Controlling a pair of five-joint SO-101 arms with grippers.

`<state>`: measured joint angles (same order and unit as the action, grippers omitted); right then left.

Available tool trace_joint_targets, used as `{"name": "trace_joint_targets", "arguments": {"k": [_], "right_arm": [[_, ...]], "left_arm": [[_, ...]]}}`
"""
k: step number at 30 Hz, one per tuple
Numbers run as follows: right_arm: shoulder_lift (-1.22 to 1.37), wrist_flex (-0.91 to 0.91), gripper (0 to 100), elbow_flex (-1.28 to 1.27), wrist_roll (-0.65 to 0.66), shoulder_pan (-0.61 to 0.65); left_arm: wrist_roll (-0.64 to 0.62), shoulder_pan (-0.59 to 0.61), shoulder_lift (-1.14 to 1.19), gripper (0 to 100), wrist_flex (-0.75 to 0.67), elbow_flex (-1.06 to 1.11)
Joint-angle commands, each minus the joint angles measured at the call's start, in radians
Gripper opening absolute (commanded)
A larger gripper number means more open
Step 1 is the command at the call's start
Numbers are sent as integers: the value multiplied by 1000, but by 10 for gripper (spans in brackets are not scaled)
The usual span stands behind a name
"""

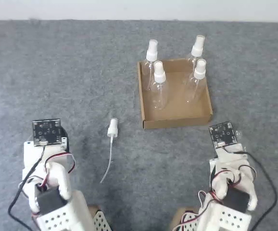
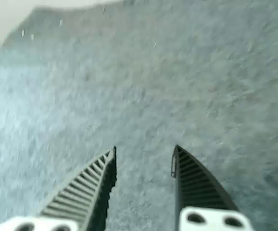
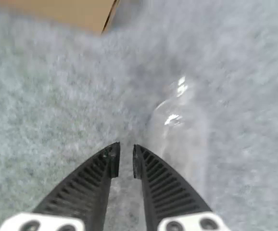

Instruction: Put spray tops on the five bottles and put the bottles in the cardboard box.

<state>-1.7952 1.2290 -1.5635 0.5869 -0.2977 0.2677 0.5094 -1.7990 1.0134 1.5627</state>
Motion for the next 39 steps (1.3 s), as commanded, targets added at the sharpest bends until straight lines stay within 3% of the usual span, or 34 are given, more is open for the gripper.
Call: {"name": "trace_joint_targets", "arguments": {"k": [1, 5, 11, 15, 21, 28, 39], "right_arm": [[-5, 99, 50, 264, 0, 5], [88, 131, 130, 382, 18, -1], [424, 124, 142, 574, 51, -1], [723, 124, 185, 701, 55, -24], [1069, 21, 272, 801, 144, -163], [1346, -160, 271, 806, 146, -162], [1509, -228, 271, 798, 143, -116]], "left_arm": [[29, -141, -2, 172, 167, -239], [40, -226, 164, 173, 265, -424], [54, -344, 632, 173, 339, -725], [-37, -407, 891, 174, 347, -869], [-127, -489, 1135, 174, 238, -924], [-264, -569, 1355, 174, 95, -929], [-299, -566, 1611, 171, -55, -923]]}}
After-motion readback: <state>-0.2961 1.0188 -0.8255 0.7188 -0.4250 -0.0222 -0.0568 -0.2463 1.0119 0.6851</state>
